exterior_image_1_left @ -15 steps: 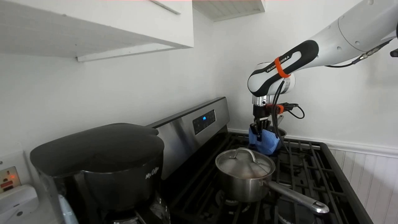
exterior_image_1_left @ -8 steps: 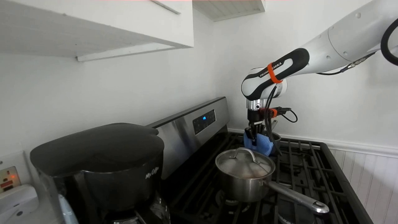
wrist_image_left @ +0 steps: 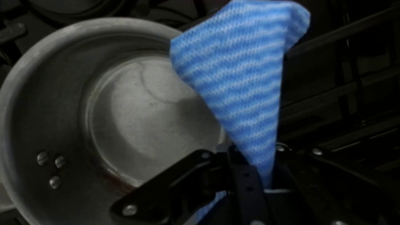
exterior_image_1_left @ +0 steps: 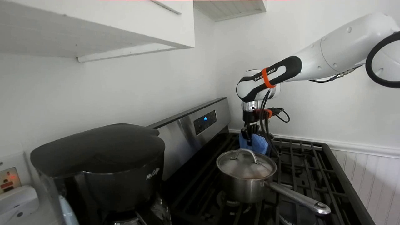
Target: Move the lid from the pot on the right front to the pot on the left back of the stove, then use a blue cloth to move the pot on the right backwards
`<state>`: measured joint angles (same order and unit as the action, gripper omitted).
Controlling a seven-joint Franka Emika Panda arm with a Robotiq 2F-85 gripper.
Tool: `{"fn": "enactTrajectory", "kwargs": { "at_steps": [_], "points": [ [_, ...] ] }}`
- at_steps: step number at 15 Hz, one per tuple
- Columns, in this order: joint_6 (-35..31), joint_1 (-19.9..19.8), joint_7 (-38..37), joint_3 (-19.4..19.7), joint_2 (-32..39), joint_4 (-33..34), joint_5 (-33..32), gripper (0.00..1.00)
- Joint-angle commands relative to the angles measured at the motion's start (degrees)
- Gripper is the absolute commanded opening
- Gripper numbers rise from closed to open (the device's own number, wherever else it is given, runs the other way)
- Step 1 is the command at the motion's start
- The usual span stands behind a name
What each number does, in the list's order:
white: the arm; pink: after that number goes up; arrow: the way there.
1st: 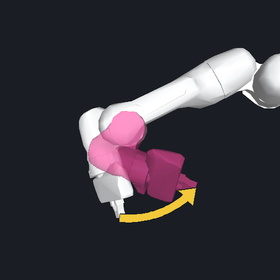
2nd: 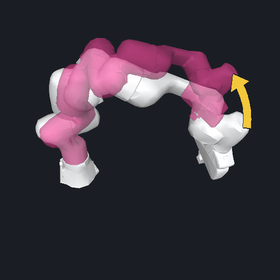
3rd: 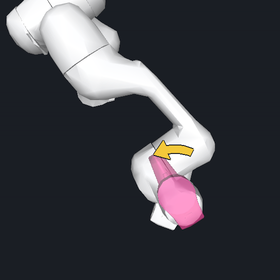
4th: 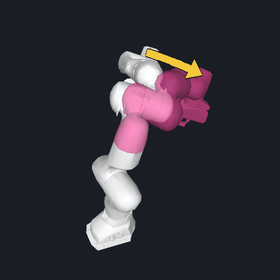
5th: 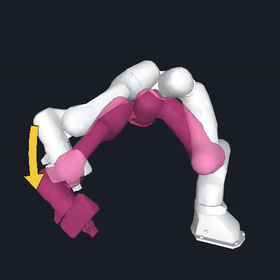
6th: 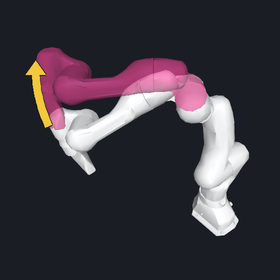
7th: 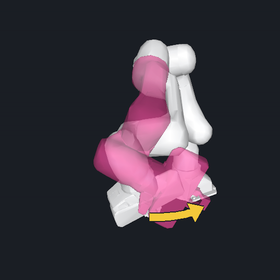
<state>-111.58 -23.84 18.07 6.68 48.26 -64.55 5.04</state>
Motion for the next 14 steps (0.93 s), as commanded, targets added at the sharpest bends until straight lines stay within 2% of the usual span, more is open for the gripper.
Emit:
{"fn": "enactTrajectory", "kwargs": {
  "at_steps": [1, 11, 12, 13, 14],
  "points": [
    [2.41, -0.7, 4.0, -0.71, 4.55, 7.97, -1.75, 0.02],
    [7.7, -0.27, 7.47, -0.41, 11.1, 18.38, -4.6, 0.02],
    [8.01, -0.23, 7.44, -0.39, 11.68, 19.31, -4.89, 0.14],
    [8.2, -0.26, 7.33, -0.44, 12.22, 20.21, -5.06, 0.35],
    [8.21, -0.34, 7.47, -0.52, 12.66, 20.85, -5.24, 0.4]
  ]
}}
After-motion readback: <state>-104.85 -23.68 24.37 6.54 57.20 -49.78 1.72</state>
